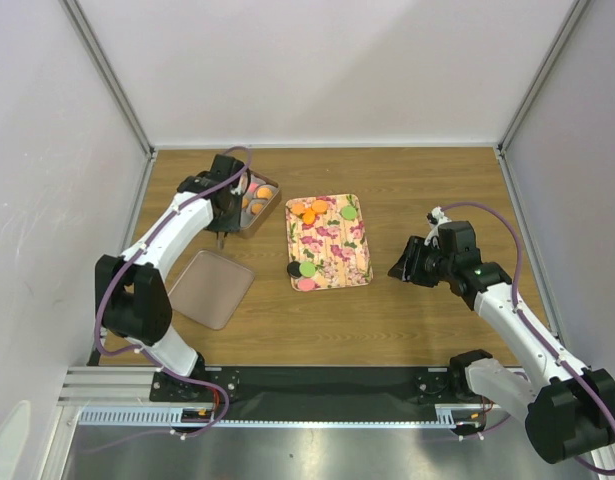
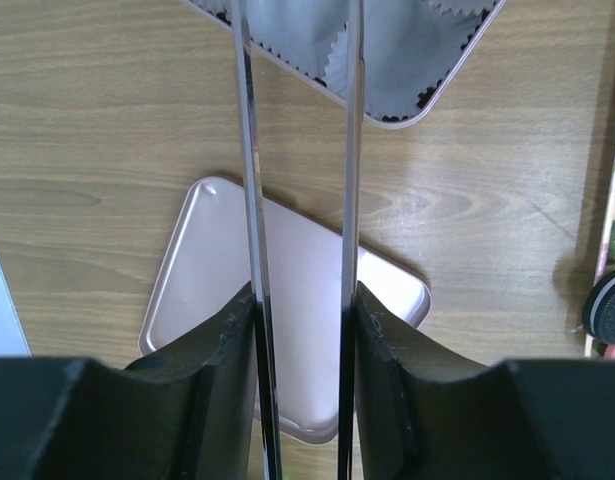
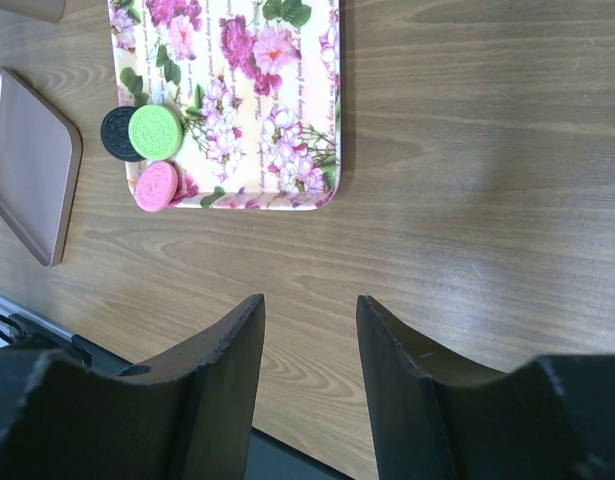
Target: Pack the cookies
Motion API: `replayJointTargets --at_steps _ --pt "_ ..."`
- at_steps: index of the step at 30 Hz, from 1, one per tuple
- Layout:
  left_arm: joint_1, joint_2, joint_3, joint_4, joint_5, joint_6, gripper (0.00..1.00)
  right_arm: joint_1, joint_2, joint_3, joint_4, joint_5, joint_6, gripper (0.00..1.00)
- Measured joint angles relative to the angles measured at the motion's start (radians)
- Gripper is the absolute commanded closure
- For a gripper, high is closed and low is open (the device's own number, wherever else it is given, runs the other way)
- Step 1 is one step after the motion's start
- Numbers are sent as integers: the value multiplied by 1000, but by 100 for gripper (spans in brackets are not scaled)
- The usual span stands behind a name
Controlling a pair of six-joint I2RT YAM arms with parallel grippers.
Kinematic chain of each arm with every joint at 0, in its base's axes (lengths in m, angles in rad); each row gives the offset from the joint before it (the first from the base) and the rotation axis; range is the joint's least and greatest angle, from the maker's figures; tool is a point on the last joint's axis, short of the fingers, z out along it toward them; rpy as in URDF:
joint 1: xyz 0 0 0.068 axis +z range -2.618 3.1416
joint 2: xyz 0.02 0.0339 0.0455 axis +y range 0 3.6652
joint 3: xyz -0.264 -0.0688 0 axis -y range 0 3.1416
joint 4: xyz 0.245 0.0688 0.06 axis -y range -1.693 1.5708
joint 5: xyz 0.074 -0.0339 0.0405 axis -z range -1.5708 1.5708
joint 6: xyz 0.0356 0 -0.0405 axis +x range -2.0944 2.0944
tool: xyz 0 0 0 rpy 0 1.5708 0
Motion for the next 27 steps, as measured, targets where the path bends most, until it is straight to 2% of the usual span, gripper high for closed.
replayJointTargets --at_steps 27 --pt "8 -18 -97 35 7 3 52 -2 0 -10 1 0 0 52"
